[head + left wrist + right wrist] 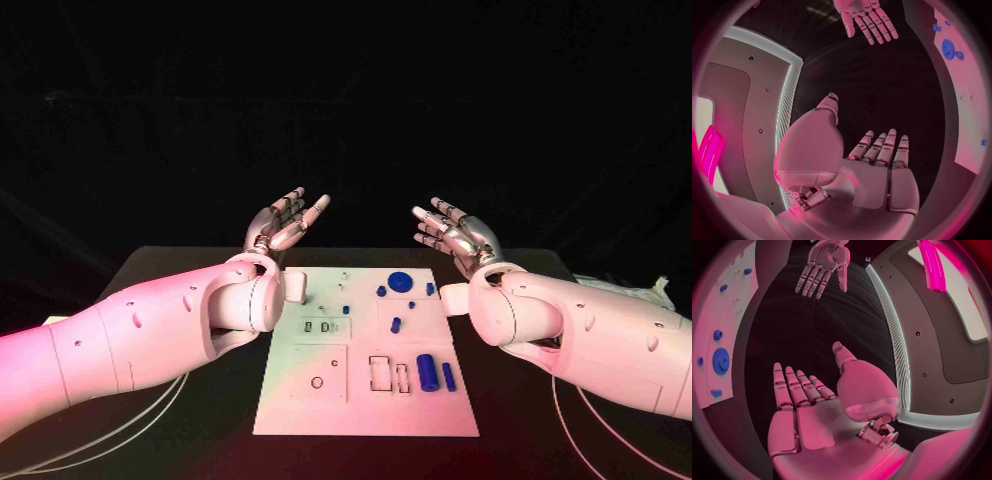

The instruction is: Assemble the parts on the task board

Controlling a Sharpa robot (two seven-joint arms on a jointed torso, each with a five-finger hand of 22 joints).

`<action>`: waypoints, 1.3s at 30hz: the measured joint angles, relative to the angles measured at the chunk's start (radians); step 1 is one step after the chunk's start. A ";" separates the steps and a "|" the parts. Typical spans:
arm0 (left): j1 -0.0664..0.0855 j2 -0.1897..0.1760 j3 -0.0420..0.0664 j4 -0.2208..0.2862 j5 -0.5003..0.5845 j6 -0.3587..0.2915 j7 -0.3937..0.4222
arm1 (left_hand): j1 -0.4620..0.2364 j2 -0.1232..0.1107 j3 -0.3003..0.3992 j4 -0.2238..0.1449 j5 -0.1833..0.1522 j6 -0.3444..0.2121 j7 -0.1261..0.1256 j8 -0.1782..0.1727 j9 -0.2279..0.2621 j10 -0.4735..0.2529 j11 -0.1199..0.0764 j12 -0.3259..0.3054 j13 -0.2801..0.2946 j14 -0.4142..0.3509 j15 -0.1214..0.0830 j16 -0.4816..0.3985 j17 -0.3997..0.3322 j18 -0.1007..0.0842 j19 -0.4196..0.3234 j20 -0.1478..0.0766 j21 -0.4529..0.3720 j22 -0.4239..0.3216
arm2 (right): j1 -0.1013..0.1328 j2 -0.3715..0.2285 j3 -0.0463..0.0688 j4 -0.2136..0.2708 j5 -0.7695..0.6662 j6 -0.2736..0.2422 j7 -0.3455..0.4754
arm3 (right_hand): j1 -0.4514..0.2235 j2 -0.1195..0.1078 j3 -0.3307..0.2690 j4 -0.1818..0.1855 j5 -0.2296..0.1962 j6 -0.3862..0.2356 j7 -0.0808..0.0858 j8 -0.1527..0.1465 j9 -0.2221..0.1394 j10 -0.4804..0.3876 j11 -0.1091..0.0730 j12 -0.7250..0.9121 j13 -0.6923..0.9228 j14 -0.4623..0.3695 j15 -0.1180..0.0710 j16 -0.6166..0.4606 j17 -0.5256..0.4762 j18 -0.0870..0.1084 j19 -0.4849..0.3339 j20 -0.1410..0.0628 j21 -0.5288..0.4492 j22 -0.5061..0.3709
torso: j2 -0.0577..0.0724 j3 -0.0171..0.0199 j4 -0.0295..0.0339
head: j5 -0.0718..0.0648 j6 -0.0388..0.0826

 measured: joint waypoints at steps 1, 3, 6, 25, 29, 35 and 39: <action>0.002 0.002 0.000 -0.004 -0.001 0.014 0.000 | 0.007 0.000 0.003 0.003 0.000 0.002 0.002 0.001 0.000 0.001 0.001 0.000 0.000 0.003 0.003 0.000 0.000 0.000 0.000 0.000 0.000 0.000 | 0.001 0.002 0.002 -0.008 -0.021 0.032 -0.012 | 0.013 0.003 0.003 -0.004 -0.001 0.010 0.001 0.000 0.001 0.013 0.002 0.004 0.001 0.014 0.001 0.001 0.001 0.000 0.010 0.000 0.001 0.001 | 0.000 -0.0005 -0.0003 | 0.000 0.000; 0.003 0.003 0.000 -0.007 -0.003 0.030 0.000 | 0.046 0.009 0.016 0.016 0.006 0.017 0.004 0.006 0.002 0.013 0.013 0.000 0.001 0.023 0.012 0.004 0.003 0.000 0.009 0.009 0.001 0.002 | 0.003 0.005 0.005 -0.018 -0.050 0.075 -0.029 | 0.041 0.008 0.006 -0.014 -0.009 0.039 0.003 0.007 0.004 0.050 0.004 0.006 0.004 0.054 0.002 0.007 0.004 0.011 0.040 0.002 0.009 0.005 | 0.000 -0.0009 -0.0005 | 0.000 -0.001; 0.003 0.004 -0.001 -0.008 -0.004 0.047 0.000 | 0.060 0.023 0.041 0.015 0.006 0.038 0.005 0.006 0.004 0.037 0.023 0.003 0.004 0.063 0.023 0.012 0.008 0.000 0.016 0.016 0.007 0.005 | 0.005 0.008 0.009 -0.030 -0.092 0.140 -0.055 | 0.088 0.014 0.014 -0.034 -0.012 0.106 0.007 0.016 0.010 0.152 0.003 0.024 0.012 0.167 -0.004 0.025 0.012 0.025 0.116 0.004 0.031 0.015 | 0.000 -0.0012 -0.0004 | 0.000 -0.001; -0.008 -0.067 0.000 0.051 -0.028 0.104 0.009 | 0.173 0.104 0.083 -0.070 0.006 0.633 0.078 0.103 0.041 0.767 -0.060 0.140 0.044 0.784 -0.102 0.234 0.126 0.063 0.714 -0.045 0.333 0.152 | 0.032 -0.022 0.026 -0.107 -0.725 0.125 -0.150 | 0.227 -0.016 0.092 -0.170 -0.022 0.644 0.079 0.054 0.036 0.678 -0.072 0.070 0.026 0.671 -0.099 0.077 0.028 0.078 0.462 -0.042 0.174 0.056 | 0.046 -0.0160 0.0236 | -0.043 0.001; -0.008 -0.102 0.000 0.096 -0.031 0.109 0.007 | 0.173 0.104 0.080 -0.076 0.006 0.653 0.072 0.103 0.037 0.792 -0.071 0.140 0.044 0.822 -0.117 0.236 0.152 0.062 0.753 -0.063 0.357 0.164 | 0.041 -0.022 0.033 -0.096 -0.869 0.129 -0.197 | 0.228 -0.030 0.104 -0.181 -0.028 0.697 0.081 0.054 0.038 0.729 -0.086 0.058 0.027 0.736 -0.119 0.082 0.033 0.078 0.517 -0.064 0.211 0.069 | 0.062 -0.0166 0.0271 | -0.048 0.008; -0.005 -0.148 0.001 0.185 -0.021 0.117 0.003 | 0.173 0.104 0.078 -0.080 0.006 0.656 0.075 0.103 0.035 0.793 -0.072 0.129 0.042 0.817 -0.112 0.229 0.158 0.062 0.754 -0.065 0.357 0.165 | 0.055 -0.020 0.039 -0.083 -1.106 0.170 -0.300 | 0.226 -0.054 0.108 -0.185 -0.034 0.749 0.057 0.054 0.040 0.786 -0.112 0.050 0.029 0.837 -0.153 0.100 0.050 0.078 0.603 -0.104 0.292 0.107 | 0.092 -0.0207 0.0328 | -0.061 0.021; -0.002 -0.169 0.003 0.220 -0.007 0.124 -0.001 | 0.173 0.104 0.076 -0.083 0.006 0.671 0.068 0.096 0.035 0.807 -0.076 0.120 0.042 0.848 -0.124 0.244 0.183 0.062 0.776 -0.072 0.379 0.175 | 0.058 -0.012 0.041 -0.081 -1.255 0.209 -0.364 | 0.226 -0.065 0.112 -0.189 -0.038 0.788 0.036 0.054 0.043 0.838 -0.133 0.050 0.030 0.931 -0.184 0.129 0.075 0.078 0.663 -0.135 0.367 0.146 | 0.111 -0.0240 0.0386 | -0.078 0.027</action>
